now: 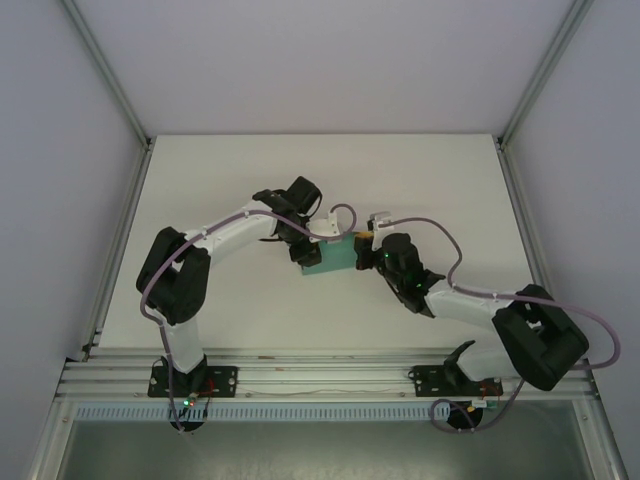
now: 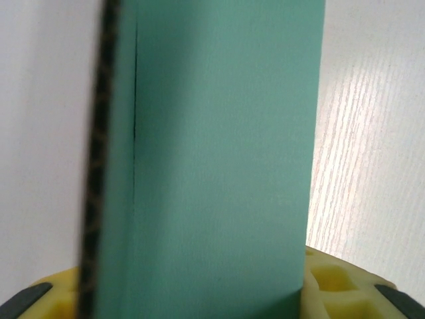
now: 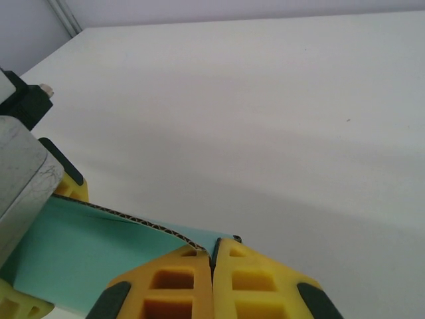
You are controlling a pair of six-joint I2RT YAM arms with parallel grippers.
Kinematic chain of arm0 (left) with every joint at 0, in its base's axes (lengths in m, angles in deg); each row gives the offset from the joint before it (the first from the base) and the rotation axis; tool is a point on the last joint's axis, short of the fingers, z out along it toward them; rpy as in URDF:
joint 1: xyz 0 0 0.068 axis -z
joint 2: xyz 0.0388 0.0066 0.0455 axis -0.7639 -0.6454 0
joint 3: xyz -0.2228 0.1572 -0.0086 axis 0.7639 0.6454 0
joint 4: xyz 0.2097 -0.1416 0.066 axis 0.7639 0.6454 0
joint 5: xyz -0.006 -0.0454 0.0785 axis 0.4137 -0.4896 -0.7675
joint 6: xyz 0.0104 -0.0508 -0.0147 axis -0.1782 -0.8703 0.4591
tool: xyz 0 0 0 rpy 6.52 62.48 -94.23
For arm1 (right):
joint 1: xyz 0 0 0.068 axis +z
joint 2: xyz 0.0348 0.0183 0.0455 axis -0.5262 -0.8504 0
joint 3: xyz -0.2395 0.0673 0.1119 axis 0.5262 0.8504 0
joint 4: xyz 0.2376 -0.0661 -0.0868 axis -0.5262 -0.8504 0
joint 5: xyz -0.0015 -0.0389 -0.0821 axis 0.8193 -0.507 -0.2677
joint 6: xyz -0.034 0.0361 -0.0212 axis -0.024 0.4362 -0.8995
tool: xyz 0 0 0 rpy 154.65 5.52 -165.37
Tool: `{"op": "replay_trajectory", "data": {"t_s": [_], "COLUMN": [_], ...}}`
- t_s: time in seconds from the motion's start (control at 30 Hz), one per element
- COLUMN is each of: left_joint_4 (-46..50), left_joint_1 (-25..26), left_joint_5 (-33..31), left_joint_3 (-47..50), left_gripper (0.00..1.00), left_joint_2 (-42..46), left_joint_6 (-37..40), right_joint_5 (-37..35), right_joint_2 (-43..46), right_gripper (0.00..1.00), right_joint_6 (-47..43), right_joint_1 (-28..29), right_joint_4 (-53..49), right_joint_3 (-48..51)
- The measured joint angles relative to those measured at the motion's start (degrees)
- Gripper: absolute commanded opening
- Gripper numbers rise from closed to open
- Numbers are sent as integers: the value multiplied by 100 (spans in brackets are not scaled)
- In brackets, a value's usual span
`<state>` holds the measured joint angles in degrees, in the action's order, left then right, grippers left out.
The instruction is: Assemble paper box
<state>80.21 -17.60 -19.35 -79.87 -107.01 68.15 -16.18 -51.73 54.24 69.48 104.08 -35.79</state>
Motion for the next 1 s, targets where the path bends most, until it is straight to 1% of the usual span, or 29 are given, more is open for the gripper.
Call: {"op": "replay_trajectory", "data": {"t_s": [0.03,0.07,0.1,0.13,0.17,0.37,0.53,0.6,0.63,0.7,0.77,0.87,0.93,0.97,1.0], "left_joint_4": [-4,-9,-24,-48,-74,-426,-922,-1137,-1231,-1357,-1399,-1427,-1497,-1530,-1567], "left_joint_1": [0,0,0,-2,-7,7,7,7,7,7,7,7,7,7,7], "left_joint_5": [-11,-26,-46,-90,-125,-205,-525,-728,-857,-1161,-1370,-1504,-1537,-1543,-1550], "left_joint_3": [-2,-2,-2,-2,-2,125,636,946,1106,1464,1735,2039,2184,2225,2243], "left_gripper": [59,70,87,98,100,100,100,100,98,85,74,58,55,51,50], "left_joint_2": [0,0,2,4,15,361,1244,1665,1838,2166,2361,2531,2599,2621,2627], "left_joint_6": [-37,-72,-116,-144,-190,-509,-1134,-1443,-1591,-1950,-2260,-2664,-2830,-2892,-2935], "right_joint_5": [-4,-7,-13,-17,-17,-63,-186,-249,-293,-363,-428,-496,-509,-520,-529], "right_joint_2": [-11,-4,11,52,92,271,269,269,264,247,232,229,229,229,229], "right_gripper": [0,0,0,0,0,0,0,0,0,0,0,0,0,0,0], "right_joint_6": [2,9,20,28,42,81,256,302,315,337,382,468,501,514,527], "right_joint_1": [0,2,9,13,15,103,184,223,243,282,321,361,382,393,407], "right_joint_4": [0,-2,-33,-142,-254,-719,-984,-1145,-1233,-1410,-1565,-1735,-1792,-1816,-1845], "right_joint_3": [-11,-22,-33,-61,-92,-164,-308,-393,-442,-542,-634,-715,-743,-754,-772]}}
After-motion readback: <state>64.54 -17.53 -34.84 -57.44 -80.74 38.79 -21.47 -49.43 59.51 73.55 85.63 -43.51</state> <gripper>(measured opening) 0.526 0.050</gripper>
